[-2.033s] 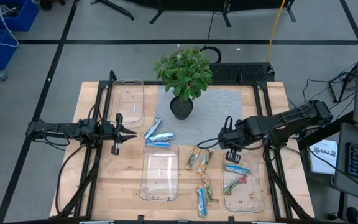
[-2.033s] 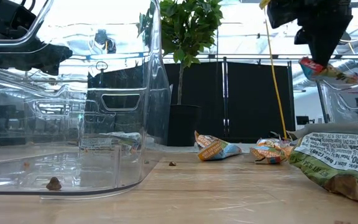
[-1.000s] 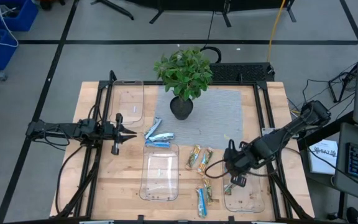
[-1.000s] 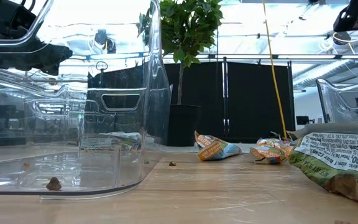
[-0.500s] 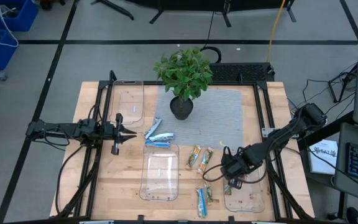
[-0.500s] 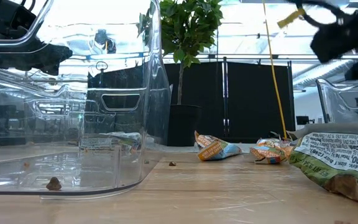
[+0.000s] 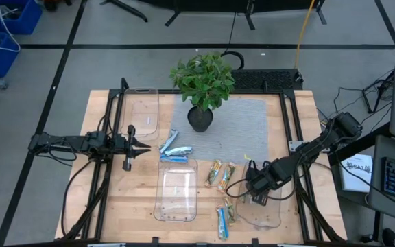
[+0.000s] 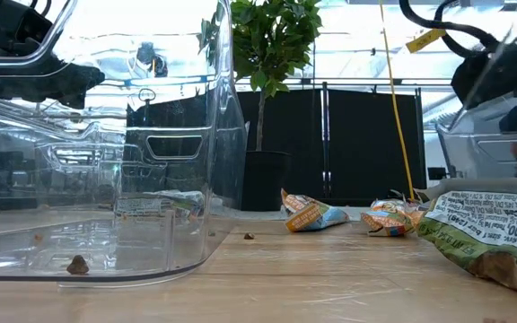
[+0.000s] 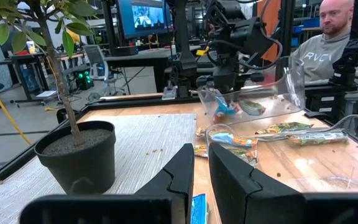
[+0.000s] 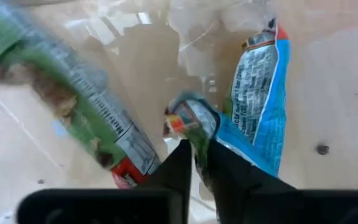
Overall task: Pick and place Granola Bars by type
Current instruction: Put the red granola bar into the bottom right transparent bin
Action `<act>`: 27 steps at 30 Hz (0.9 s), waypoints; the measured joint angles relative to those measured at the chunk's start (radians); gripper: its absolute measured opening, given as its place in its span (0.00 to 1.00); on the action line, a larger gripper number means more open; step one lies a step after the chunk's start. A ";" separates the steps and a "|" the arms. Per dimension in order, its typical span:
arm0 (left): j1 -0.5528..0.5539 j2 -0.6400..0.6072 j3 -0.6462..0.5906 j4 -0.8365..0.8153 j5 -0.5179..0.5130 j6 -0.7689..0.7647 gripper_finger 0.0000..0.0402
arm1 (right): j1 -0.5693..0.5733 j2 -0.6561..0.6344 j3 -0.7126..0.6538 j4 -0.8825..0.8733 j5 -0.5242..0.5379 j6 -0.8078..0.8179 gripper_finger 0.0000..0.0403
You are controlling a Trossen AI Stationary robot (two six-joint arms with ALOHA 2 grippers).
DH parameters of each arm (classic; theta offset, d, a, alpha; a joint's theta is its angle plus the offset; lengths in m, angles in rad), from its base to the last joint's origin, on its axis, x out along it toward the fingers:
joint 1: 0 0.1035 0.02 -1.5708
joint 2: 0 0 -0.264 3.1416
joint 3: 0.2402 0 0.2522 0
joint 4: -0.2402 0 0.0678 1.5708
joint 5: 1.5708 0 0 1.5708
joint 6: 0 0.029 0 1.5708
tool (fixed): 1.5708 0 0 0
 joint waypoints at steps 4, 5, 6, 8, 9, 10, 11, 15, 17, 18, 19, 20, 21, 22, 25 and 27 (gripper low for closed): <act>0.000 0.000 0.000 0.001 0.000 0.000 0.14 | 0.000 0.001 0.000 0.005 -0.006 0.022 0.22; 0.000 0.000 0.000 0.001 0.000 0.000 0.14 | 0.000 0.001 0.000 0.005 -0.007 0.023 0.24; 0.000 0.000 0.000 0.000 0.000 0.000 0.14 | 0.000 0.001 0.000 0.005 -0.007 0.023 0.25; 0.000 0.000 0.000 0.001 0.000 0.000 0.14 | 0.000 0.001 0.000 0.002 -0.009 0.023 0.27; 0.000 0.000 0.000 0.001 0.000 0.000 0.14 | 0.000 0.001 0.000 0.001 -0.012 0.023 0.28; 0.000 0.000 0.000 0.001 0.000 0.000 0.14 | 0.000 0.001 0.000 -0.001 -0.023 0.023 0.28; 0.000 0.000 0.000 0.001 0.000 0.000 0.14 | 0.000 0.001 0.000 -0.002 -0.032 0.024 0.29; 0.000 0.000 0.000 0.001 0.000 0.000 0.14 | 0.000 0.001 0.000 -0.001 -0.064 0.045 0.30; 0.000 0.000 0.000 0.001 0.000 0.000 0.14 | 0.000 0.001 0.000 0.003 -0.084 0.045 0.32; 0.000 0.000 0.000 0.001 0.000 0.000 0.14 | 0.000 0.001 0.000 0.008 -0.085 0.046 0.33; 0.000 0.000 0.000 0.001 0.000 0.000 0.14 | 0.000 0.001 0.000 0.014 -0.086 0.045 0.34; 0.000 0.000 0.000 0.001 0.000 0.000 0.14 | 0.000 0.001 0.000 0.018 -0.087 0.045 0.35; 0.000 0.000 0.000 0.001 0.000 0.000 0.14 | 0.000 0.001 0.000 0.022 -0.087 0.046 0.37; 0.000 0.000 0.000 0.001 0.000 0.000 0.14 | 0.000 0.001 0.000 0.025 -0.087 0.046 0.39; 0.000 0.000 0.000 0.001 0.000 0.000 0.14 | 0.000 0.001 0.000 0.028 -0.085 0.046 0.46; 0.000 0.000 0.000 0.001 0.000 0.000 0.14 | 0.000 0.001 0.000 0.029 -0.085 0.046 0.50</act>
